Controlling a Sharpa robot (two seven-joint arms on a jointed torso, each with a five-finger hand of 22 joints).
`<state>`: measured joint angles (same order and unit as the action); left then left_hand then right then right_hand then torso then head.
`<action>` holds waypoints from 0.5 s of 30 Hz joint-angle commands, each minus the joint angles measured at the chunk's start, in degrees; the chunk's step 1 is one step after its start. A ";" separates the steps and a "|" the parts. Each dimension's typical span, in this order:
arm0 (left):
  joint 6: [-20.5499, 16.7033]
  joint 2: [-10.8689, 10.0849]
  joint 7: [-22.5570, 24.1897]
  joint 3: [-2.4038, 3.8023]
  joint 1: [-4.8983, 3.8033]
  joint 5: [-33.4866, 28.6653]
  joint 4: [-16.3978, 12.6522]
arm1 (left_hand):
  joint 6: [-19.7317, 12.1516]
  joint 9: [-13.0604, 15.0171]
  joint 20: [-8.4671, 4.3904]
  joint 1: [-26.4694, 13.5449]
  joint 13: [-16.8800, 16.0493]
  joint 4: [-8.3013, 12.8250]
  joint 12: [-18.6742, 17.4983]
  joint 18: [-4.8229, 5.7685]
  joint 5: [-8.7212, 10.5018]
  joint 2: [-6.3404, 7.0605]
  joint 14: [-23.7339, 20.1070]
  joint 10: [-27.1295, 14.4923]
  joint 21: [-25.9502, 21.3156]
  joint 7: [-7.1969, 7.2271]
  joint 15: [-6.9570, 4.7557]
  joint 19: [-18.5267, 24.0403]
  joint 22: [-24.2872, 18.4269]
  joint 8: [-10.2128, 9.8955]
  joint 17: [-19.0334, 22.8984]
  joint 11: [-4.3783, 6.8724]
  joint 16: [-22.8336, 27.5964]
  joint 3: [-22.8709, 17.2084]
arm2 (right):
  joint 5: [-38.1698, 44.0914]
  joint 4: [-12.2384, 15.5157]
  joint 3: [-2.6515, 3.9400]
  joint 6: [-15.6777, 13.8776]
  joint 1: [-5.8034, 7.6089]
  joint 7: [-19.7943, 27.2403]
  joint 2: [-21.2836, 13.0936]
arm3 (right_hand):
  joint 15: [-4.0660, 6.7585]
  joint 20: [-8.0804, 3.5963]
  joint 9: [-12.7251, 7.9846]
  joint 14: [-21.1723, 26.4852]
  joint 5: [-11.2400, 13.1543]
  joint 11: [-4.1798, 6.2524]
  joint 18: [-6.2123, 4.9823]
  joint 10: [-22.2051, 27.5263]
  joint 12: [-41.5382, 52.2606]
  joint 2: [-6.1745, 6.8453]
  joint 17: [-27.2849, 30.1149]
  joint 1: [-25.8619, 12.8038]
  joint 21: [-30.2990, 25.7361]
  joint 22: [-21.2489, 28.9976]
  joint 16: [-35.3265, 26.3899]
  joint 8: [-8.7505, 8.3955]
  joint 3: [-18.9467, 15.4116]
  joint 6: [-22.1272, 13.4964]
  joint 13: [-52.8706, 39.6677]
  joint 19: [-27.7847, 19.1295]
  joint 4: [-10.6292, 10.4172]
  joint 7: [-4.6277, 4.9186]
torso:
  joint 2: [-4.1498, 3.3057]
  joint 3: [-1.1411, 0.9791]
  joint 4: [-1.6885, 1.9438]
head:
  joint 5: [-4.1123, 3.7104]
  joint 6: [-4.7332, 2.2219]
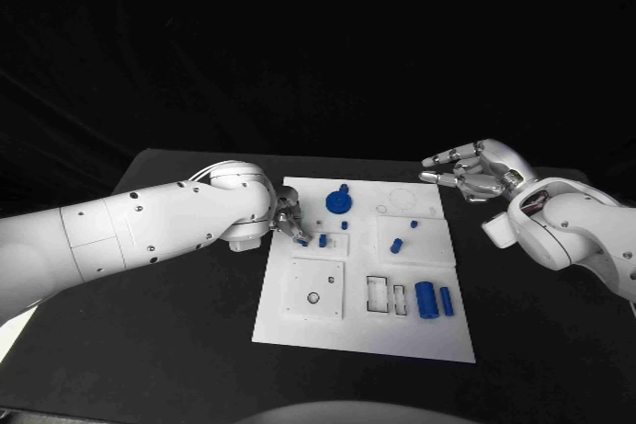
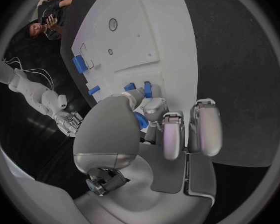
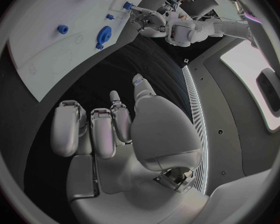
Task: Assemble the parts on the task board
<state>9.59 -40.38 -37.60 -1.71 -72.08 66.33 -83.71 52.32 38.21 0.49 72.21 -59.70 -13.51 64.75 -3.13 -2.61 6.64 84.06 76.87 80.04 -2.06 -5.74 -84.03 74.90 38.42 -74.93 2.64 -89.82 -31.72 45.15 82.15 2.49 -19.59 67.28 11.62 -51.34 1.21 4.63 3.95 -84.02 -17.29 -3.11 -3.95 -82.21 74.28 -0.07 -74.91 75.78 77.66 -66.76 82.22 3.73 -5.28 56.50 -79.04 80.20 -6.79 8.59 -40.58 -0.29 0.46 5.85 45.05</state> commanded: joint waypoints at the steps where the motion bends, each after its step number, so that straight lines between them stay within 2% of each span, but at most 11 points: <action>1: 1.34 0.27 -0.16 -0.10 0.24 0.15 0.05 | 0.15 0.07 -0.05 0.36 0.09 5.79 -0.05 0.42 -0.32 0.02 5.94 0.34 0.11 0.62 0.03 -2.65 3.82 0.19 -15.07 -0.06 -0.18 -6.12 | 0.33 0.06 0.00 0.85 -0.04 0.30 0.05 | 0.00 0.09 0.04 -2.99 0.11 -0.10 -0.78 0.41 -0.24 -0.27 -0.70 -0.37 -0.30 0.05 -0.25 0.31 -0.39 -0.08 -0.32 -0.39 0.00 -0.34 | -0.05 0.02 -0.02 | 0.00 0.04; 15: 1.96 0.91 -0.80 -0.10 0.77 0.17 0.73 | 0.15 0.08 -0.05 0.35 0.13 5.81 -0.08 0.43 -0.32 0.04 5.94 0.33 0.15 0.62 0.03 -2.66 3.86 0.19 -15.07 -0.06 -0.18 -6.19 | 0.33 0.07 0.00 0.96 -0.06 0.29 0.00 | 0.00 0.09 0.04 -2.99 0.11 -0.10 -0.78 0.41 -0.24 -0.27 -0.70 -0.37 -0.30 0.05 -0.25 0.31 -0.39 -0.08 -0.32 -0.39 0.00 -0.34 | 0.00 -0.02 -0.04 | -0.16 0.37</action>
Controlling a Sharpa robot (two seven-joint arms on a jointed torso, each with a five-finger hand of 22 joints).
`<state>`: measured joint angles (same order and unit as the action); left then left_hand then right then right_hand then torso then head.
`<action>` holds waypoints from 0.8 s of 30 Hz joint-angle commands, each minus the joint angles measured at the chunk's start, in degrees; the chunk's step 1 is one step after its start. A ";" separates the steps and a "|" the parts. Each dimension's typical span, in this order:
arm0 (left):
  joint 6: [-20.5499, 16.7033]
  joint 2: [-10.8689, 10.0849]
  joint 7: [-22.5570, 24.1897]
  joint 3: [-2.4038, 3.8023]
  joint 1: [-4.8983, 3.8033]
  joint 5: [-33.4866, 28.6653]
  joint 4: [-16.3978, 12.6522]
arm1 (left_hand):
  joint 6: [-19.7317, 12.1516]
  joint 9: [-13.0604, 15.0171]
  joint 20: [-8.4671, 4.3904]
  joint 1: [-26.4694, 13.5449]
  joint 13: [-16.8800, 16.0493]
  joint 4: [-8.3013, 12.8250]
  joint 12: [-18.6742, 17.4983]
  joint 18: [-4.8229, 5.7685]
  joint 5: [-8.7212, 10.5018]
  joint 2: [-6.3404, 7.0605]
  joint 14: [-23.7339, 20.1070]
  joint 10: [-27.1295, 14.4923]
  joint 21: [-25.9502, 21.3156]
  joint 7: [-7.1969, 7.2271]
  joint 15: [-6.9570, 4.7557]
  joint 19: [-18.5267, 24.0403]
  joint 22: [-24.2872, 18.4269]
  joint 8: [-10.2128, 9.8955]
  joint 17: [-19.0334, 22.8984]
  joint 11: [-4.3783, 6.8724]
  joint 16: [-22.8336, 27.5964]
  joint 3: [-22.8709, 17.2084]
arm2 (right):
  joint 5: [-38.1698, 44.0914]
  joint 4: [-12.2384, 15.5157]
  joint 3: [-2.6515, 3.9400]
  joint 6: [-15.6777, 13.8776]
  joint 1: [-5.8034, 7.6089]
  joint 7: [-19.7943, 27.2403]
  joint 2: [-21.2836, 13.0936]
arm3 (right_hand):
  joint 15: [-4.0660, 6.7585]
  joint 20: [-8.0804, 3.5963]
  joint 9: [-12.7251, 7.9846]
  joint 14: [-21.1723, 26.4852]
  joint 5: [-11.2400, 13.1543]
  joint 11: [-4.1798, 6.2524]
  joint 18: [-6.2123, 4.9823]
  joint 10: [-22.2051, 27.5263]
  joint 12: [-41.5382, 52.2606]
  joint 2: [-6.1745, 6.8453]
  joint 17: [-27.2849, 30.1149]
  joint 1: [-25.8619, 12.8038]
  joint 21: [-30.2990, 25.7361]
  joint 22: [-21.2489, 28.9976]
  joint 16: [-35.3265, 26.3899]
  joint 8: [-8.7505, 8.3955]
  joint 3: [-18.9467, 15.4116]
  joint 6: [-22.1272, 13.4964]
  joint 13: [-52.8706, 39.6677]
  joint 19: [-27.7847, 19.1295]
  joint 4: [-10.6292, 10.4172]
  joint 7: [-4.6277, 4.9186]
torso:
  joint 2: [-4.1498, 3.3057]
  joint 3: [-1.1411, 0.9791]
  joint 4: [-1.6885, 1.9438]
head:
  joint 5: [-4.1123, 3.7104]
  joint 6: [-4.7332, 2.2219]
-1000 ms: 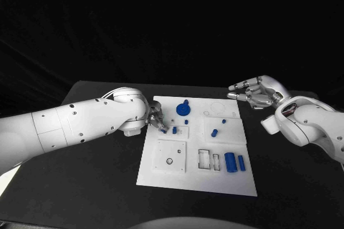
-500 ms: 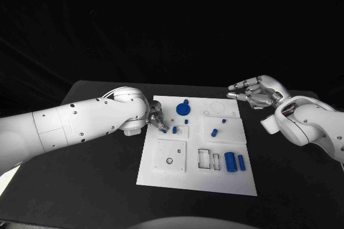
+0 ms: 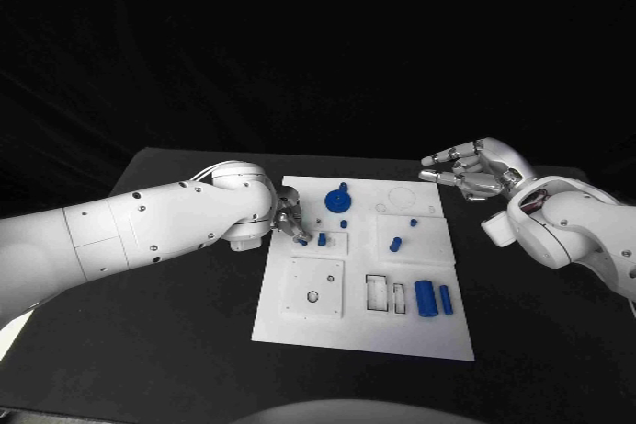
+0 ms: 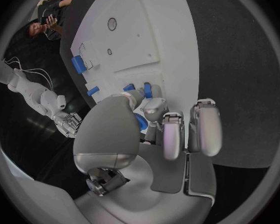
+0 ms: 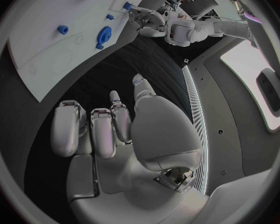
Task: Assemble the parts on the task board
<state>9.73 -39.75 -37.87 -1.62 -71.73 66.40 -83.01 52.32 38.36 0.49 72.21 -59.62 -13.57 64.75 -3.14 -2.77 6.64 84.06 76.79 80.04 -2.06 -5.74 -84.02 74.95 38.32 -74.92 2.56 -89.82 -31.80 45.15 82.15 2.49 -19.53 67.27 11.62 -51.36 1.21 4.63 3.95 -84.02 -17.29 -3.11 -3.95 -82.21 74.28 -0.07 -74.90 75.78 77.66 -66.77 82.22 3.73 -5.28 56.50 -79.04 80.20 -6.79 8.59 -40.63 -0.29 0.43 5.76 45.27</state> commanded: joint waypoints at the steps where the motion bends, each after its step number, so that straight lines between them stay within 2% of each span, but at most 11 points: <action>1: 2.00 0.30 -0.60 -0.20 0.48 0.11 0.05 | 0.14 -0.06 -0.05 0.35 0.11 5.91 -0.12 0.44 -0.16 0.06 5.94 0.40 0.16 0.62 0.03 -2.67 3.84 0.29 -15.08 0.03 -0.18 -6.19 | 0.33 0.06 0.00 0.92 -0.05 0.29 0.01 | 0.00 0.09 0.04 -2.99 0.11 -0.10 -0.78 0.41 -0.25 -0.27 -0.70 -0.37 -0.31 0.05 -0.25 0.31 -0.39 -0.08 -0.32 -0.39 0.00 -0.34 | 0.04 -0.02 0.00 | -0.11 0.14; 10: 2.69 0.31 -0.87 -0.20 0.58 -0.89 0.18 | 0.24 -0.03 -0.05 0.23 -0.04 6.06 0.01 0.49 -0.22 0.20 5.94 0.50 0.34 0.64 0.03 -2.72 4.06 0.34 -15.08 0.04 -0.18 -6.52 | 0.33 0.08 0.00 1.02 -0.05 0.28 -0.04 | 0.00 0.09 0.04 -2.99 0.11 -0.10 -0.78 0.41 -0.25 -0.27 -0.70 -0.37 -0.31 0.05 -0.25 0.31 -0.39 -0.08 -0.32 -0.39 0.00 -0.34 | 0.10 -0.04 0.07 | -0.12 0.33; 12: 2.62 0.31 -1.06 -0.20 0.58 -1.69 0.28 | 0.64 -0.02 0.00 -1.13 -0.11 5.49 0.11 0.53 -0.49 0.51 5.94 0.66 0.47 0.66 0.06 -2.77 4.23 0.43 -15.08 0.00 -0.18 -6.55 | 0.33 0.10 0.00 1.03 -0.05 0.28 -0.07 | 0.00 0.09 0.04 -2.99 0.11 -0.10 -0.78 0.41 -0.25 -0.27 -0.70 -0.37 -0.31 0.05 -0.25 0.31 -0.39 -0.08 -0.32 -0.39 0.00 -0.34 | 0.09 -0.06 0.06 | -0.12 0.35; 16: 2.31 0.42 -1.64 -0.20 0.59 -2.42 0.51 | 1.49 -0.26 0.03 -5.56 -0.05 3.50 0.13 0.53 -1.13 2.16 5.94 0.81 0.51 0.96 0.00 -2.78 4.35 0.27 -15.08 0.16 -0.18 -4.78 | 0.33 0.13 0.00 1.05 -0.06 0.26 -0.11 | 0.00 0.09 0.04 -2.99 0.11 -0.10 -0.78 0.41 -0.25 -0.27 -0.70 -0.37 -0.31 0.05 -0.25 0.31 -0.39 -0.08 -0.32 -0.39 0.00 -0.34 | 0.07 -0.06 0.03 | -0.05 0.34; 24: 2.07 0.79 -3.05 -0.20 0.59 -2.56 1.12 | 2.49 -0.55 -0.12 -8.81 -0.27 2.02 0.40 0.63 -1.16 2.75 5.94 1.10 0.91 1.19 -0.20 -2.92 4.89 0.06 -15.08 0.36 -0.18 -3.19 | 0.33 0.17 0.00 1.07 -0.06 0.23 -0.18 | 0.01 0.09 0.04 -2.98 0.17 -0.09 -0.79 0.46 -0.35 -0.28 -0.66 -0.39 -0.34 0.08 -0.30 0.32 -0.48 -0.08 -0.23 -0.39 0.00 -0.34 | 0.06 -0.07 -0.04 | -0.07 0.39</action>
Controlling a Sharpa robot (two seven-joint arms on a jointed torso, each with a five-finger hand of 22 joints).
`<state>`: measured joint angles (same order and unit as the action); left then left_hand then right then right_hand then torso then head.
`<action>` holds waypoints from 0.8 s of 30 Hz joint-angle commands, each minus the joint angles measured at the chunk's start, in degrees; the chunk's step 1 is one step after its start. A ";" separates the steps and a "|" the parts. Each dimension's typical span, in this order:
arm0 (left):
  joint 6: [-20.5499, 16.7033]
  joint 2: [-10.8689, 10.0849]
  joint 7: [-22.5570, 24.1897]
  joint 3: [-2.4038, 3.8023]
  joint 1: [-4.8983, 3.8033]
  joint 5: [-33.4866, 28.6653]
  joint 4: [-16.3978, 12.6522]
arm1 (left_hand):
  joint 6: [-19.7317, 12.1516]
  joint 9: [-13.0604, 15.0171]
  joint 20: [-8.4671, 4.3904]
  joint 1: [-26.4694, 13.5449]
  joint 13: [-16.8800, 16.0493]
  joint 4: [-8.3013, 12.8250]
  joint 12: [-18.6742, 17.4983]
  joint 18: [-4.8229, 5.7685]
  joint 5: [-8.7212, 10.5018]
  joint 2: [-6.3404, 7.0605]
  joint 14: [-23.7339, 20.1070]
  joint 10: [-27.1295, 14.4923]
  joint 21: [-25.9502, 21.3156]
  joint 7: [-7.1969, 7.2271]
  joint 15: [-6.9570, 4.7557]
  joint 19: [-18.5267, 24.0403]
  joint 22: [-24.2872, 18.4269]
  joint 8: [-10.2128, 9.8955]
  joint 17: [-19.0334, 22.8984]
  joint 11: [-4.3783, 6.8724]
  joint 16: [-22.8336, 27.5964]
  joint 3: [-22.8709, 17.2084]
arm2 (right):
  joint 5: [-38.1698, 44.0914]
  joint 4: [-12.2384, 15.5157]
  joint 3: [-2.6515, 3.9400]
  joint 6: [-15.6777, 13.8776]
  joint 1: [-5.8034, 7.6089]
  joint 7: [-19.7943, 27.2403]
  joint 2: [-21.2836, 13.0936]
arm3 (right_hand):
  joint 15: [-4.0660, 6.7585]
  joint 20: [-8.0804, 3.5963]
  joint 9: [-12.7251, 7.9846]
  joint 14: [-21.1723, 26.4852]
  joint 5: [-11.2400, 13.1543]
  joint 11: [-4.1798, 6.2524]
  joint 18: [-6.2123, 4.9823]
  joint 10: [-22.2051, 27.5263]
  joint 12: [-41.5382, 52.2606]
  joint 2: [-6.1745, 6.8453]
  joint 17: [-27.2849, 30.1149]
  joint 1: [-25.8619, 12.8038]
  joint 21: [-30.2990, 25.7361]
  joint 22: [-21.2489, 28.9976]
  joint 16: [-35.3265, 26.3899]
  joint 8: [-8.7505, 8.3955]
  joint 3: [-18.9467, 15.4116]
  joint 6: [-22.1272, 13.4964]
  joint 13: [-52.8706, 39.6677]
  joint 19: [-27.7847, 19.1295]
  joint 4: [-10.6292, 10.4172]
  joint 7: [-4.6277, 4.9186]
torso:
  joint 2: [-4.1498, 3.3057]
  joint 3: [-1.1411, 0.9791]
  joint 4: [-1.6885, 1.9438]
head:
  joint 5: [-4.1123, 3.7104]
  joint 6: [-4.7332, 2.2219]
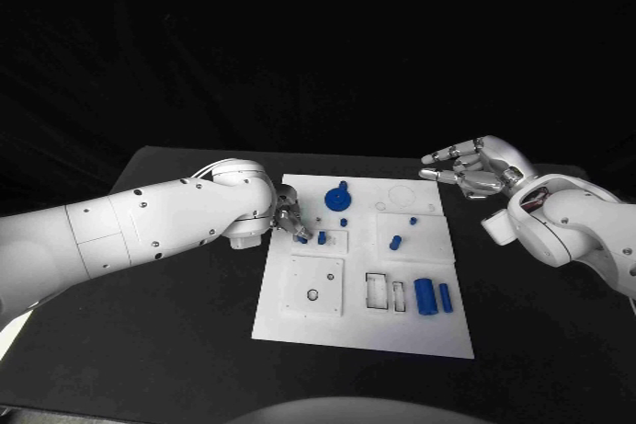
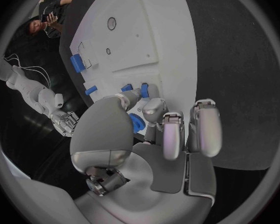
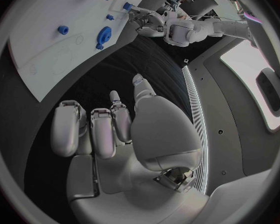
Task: Assemble the parts on the task board
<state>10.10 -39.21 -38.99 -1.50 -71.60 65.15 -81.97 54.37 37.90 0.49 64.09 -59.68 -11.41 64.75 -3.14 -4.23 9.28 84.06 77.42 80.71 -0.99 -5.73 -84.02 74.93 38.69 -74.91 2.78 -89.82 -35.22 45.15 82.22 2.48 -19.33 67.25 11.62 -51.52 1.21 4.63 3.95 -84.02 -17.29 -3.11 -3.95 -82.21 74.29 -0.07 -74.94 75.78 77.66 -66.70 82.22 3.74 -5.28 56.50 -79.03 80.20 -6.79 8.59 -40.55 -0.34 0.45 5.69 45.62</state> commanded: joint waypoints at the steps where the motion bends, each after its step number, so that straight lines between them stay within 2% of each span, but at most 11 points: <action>1: 1.65 0.30 -2.07 -0.32 0.46 -1.30 0.16 | 0.48 -0.10 -0.13 -0.78 -0.25 -0.18 0.43 0.64 0.30 0.12 5.94 0.50 0.26 0.13 -0.20 -2.93 4.93 -0.31 -15.09 0.15 -0.18 0.29 | 0.33 0.11 0.00 0.88 -0.04 0.23 -0.03 | 0.01 0.09 0.04 -2.98 0.17 -0.09 -0.79 0.47 -0.36 -0.28 -0.62 -0.39 -0.34 0.01 -0.30 0.32 -0.48 -0.08 -0.23 -0.39 0.00 -0.34 | -0.04 -0.03 -0.07 | -0.01 0.04; 24: 1.12 1.56 -2.93 -0.33 0.60 -1.28 1.90 | 1.74 -0.32 -0.34 -4.64 -1.16 -2.56 1.33 0.93 0.29 0.22 5.94 1.27 1.33 0.39 -0.42 -3.33 6.24 -0.38 -15.09 0.38 -0.18 2.42 | 0.33 0.21 0.00 0.92 -0.04 0.24 -0.16 | 0.01 0.09 0.04 -2.97 0.07 -0.09 -0.80 0.48 -0.38 -0.29 -0.57 -0.38 -0.38 0.07 -0.34 0.31 -0.51 -0.08 -0.21 -0.41 0.02 -0.34 | -0.04 0.01 -0.02 | -0.27 0.06</action>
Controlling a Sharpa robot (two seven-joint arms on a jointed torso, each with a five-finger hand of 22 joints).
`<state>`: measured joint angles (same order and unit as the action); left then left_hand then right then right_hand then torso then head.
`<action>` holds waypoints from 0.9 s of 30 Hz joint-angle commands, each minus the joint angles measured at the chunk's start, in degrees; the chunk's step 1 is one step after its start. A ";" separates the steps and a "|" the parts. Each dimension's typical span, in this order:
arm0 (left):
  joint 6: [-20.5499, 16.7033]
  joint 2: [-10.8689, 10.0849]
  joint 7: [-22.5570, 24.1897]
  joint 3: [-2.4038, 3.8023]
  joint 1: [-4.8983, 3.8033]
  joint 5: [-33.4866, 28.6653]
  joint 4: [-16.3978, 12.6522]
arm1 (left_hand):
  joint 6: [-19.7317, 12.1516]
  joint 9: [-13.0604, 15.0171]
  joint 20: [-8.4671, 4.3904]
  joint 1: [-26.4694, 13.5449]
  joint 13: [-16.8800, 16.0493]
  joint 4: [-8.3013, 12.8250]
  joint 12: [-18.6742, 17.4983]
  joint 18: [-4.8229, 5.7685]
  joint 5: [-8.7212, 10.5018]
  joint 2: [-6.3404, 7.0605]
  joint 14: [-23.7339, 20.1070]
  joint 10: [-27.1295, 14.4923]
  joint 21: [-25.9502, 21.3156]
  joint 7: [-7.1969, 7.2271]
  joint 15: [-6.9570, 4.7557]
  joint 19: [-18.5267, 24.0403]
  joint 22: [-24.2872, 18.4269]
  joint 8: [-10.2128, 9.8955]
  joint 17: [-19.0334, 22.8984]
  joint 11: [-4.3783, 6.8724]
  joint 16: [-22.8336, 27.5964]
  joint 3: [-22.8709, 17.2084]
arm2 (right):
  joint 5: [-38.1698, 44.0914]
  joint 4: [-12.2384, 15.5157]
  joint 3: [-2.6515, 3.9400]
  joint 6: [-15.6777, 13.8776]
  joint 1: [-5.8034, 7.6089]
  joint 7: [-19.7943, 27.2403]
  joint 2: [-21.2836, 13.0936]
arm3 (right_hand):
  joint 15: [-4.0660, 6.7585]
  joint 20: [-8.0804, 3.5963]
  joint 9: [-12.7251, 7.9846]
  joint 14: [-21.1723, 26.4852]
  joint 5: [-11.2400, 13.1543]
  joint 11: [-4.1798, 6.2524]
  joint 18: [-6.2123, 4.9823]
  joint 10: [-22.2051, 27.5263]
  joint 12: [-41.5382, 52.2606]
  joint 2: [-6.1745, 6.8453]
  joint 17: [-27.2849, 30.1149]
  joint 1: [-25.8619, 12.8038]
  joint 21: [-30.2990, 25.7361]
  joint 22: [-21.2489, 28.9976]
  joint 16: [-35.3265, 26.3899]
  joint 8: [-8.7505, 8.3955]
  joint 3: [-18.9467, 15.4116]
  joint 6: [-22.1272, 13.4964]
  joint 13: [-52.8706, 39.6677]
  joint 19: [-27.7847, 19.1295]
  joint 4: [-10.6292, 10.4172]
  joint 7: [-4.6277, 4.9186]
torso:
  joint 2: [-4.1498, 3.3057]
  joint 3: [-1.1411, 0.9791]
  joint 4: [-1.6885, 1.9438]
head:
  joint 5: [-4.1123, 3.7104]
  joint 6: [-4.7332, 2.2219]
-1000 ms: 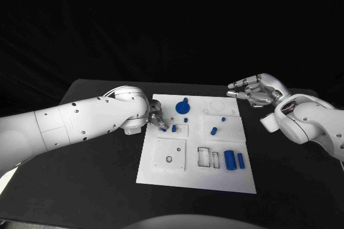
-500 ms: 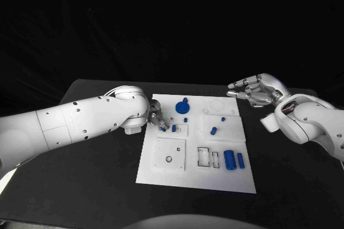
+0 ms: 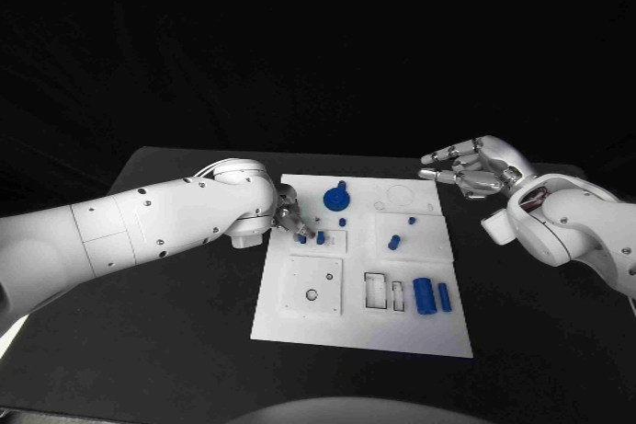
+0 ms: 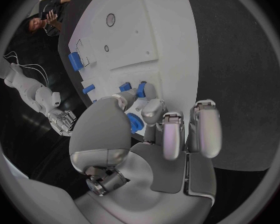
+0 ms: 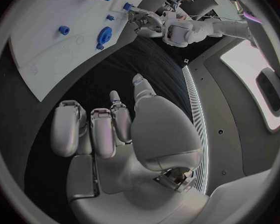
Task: Assemble the parts on the task board
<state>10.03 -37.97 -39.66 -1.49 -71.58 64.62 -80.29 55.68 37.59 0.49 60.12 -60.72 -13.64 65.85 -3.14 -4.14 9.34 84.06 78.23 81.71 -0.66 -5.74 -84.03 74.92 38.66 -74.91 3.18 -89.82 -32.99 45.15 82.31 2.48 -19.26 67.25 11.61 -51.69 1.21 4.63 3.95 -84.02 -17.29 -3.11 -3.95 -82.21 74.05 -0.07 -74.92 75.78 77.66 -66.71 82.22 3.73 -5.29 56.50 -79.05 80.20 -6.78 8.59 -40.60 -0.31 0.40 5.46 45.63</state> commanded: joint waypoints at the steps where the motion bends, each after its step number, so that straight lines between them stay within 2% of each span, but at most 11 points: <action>1: 1.24 0.38 -2.31 -0.34 0.62 -0.75 0.31 | 0.51 -0.01 -0.36 -0.90 -0.20 -0.51 0.31 0.94 0.20 0.22 5.94 0.52 0.39 0.08 -0.43 -3.36 6.32 -0.34 -15.09 -0.01 -0.18 0.39 | 0.34 0.12 0.00 0.88 -0.04 0.24 0.02 | 0.01 0.09 0.04 -2.97 0.06 -0.09 -0.79 0.49 -0.15 -0.29 -0.57 -0.38 -0.38 0.08 -0.34 0.32 -0.51 -0.08 -0.18 -0.41 0.01 -0.34 | 0.01 -0.01 0.03 | -0.04 0.06; 13: 2.03 0.53 -3.00 -0.34 0.85 -0.75 0.79 | 0.89 -0.01 -0.44 -1.81 -0.50 -1.33 0.62 1.07 0.19 0.47 5.94 0.78 0.86 0.20 -0.53 -3.53 6.88 -0.27 -15.09 0.10 -0.18 1.59 | 0.34 0.14 0.00 1.05 -0.04 0.24 -0.01 | 0.01 0.09 0.04 -2.97 0.06 -0.09 -0.79 0.49 -0.15 -0.29 -0.57 -0.38 -0.38 0.08 -0.34 0.32 -0.51 -0.08 -0.18 -0.41 0.01 -0.34 | 0.03 -0.05 0.05 | -0.26 0.13; 27: 3.44 0.06 -3.43 -0.34 0.87 -0.75 0.37 | 1.35 0.02 -0.53 -2.21 -0.70 -2.49 0.82 1.16 0.15 1.84 5.94 0.98 1.20 0.34 -0.62 -3.64 7.35 -0.17 -15.09 0.20 -0.18 5.45 | 0.34 0.19 0.00 1.25 -0.05 0.25 -0.14 | 0.01 0.09 0.04 -2.96 0.02 -0.09 -0.80 0.51 -0.20 -0.29 -0.50 -0.41 -0.40 0.09 -0.39 0.32 -0.55 -0.08 -0.15 -0.41 -0.01 -0.34 | 0.04 -0.01 0.05 | -0.41 0.25</action>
<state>10.39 -37.89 -39.48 -1.34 -71.43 64.45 -79.84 56.71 37.52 0.49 57.79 -61.37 -16.21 66.36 -3.14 -4.14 10.65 83.86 78.83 82.56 -0.28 -5.94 -84.02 74.91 38.56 -74.90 3.38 -89.82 -27.83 45.15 82.39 2.48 -18.98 67.24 11.61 -51.84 1.21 4.63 3.95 -84.02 -17.29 -3.31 -3.95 -82.01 74.05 -0.07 -74.91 75.78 77.66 -66.66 82.22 3.74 -5.60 56.50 -79.05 80.20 -6.80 8.59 -40.56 -0.35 0.43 5.06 45.85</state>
